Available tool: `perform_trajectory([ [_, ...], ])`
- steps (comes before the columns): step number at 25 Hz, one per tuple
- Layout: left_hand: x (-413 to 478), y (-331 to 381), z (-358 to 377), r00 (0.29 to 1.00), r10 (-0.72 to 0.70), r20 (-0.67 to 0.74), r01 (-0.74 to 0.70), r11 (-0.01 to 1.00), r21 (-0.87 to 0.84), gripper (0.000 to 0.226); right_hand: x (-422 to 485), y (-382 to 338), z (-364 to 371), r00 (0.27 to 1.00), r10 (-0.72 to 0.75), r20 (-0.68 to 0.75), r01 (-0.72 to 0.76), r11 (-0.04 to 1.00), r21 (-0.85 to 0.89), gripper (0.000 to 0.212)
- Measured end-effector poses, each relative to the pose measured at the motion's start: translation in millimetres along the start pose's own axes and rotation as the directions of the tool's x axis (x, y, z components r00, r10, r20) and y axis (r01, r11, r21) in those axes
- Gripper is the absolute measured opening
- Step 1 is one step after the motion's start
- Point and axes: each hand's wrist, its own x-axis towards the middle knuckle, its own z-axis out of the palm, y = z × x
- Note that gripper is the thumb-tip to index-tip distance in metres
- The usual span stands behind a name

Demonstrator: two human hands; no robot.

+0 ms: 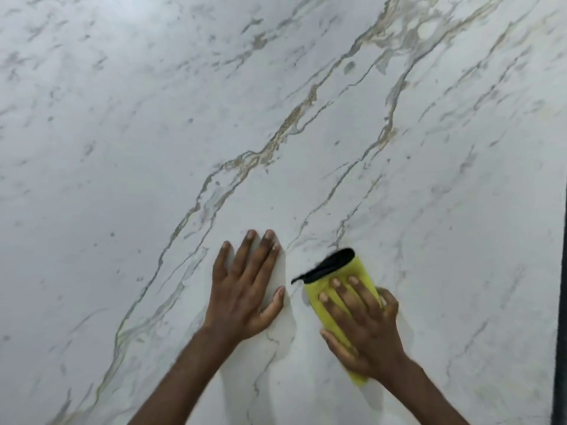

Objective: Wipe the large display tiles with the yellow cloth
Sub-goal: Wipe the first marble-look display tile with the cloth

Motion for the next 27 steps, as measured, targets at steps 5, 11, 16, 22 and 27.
perform_trajectory([
  [5,-1,-1,3,1.0,-0.004,-0.022,0.004,1.0,0.003,0.076,58,25,-6,0.99,0.139,-0.035,-0.139,0.99,0.01,0.07],
  [11,-1,-1,2,1.0,-0.007,0.003,0.007,1.0,0.011,0.076,32,13,5,0.946,0.309,-0.098,-0.313,0.95,-0.023,0.07],
  [16,-1,-2,1,1.0,-0.004,0.011,0.004,1.0,0.01,0.076,-166,-74,13,0.935,0.311,0.174,-0.303,0.95,-0.068,0.065],
  [22,-2,-2,4,1.0,0.0,0.004,0.0,1.0,-0.014,0.077,-91,-36,8,0.963,0.265,0.05,-0.265,0.964,-0.007,0.071],
  [27,-5,-3,5,1.0,-0.005,-0.012,0.004,0.998,-0.067,0.077,-63,-20,11,0.927,0.373,0.019,-0.373,0.928,-0.015,0.074],
])
